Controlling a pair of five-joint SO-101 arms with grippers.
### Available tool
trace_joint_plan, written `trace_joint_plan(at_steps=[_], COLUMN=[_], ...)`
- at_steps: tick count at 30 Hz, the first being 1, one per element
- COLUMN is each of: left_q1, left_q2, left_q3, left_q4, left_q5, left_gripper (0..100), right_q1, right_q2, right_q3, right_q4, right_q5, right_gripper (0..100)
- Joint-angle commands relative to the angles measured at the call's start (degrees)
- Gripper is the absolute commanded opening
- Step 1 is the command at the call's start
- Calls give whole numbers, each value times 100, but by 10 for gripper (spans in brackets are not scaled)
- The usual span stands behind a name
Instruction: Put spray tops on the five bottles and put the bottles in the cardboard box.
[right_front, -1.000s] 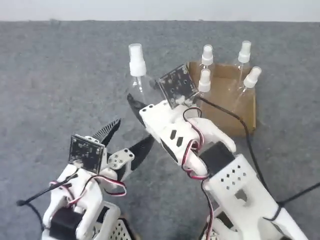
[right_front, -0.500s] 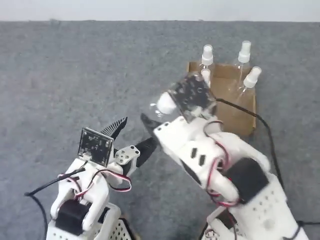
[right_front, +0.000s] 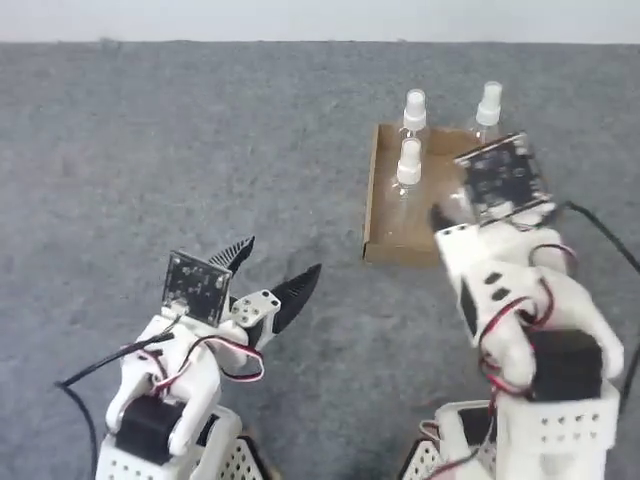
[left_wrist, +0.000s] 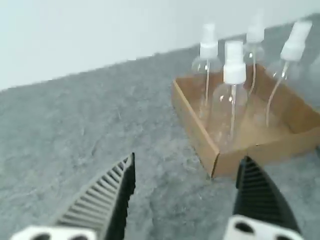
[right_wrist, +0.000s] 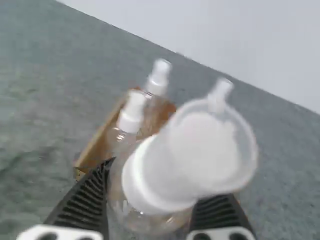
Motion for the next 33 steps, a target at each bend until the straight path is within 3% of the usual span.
trace_joint_plan(at_steps=[1,7,13,20,33], left_q1=[-9,-9,-9,-413,-431], left_q2=[-97,-545,-545,-545,-545], left_q3=[215,497,549,549,549], left_q4=[-220,-193,-193,-202,-202], left_q5=[-35,-62,-62,-62,-62], left_gripper=[302,301,301,301,301], right_q1=[207,207,215,215,453], right_q2=[303,954,1727,2475,3503], right_q3=[369,1459,1626,1626,1626], right_q4=[-655,-2607,-3459,-3732,-4233], right_q5=[88,-554,-1020,-1064,-1073], right_gripper=[6,6,6,6,6])
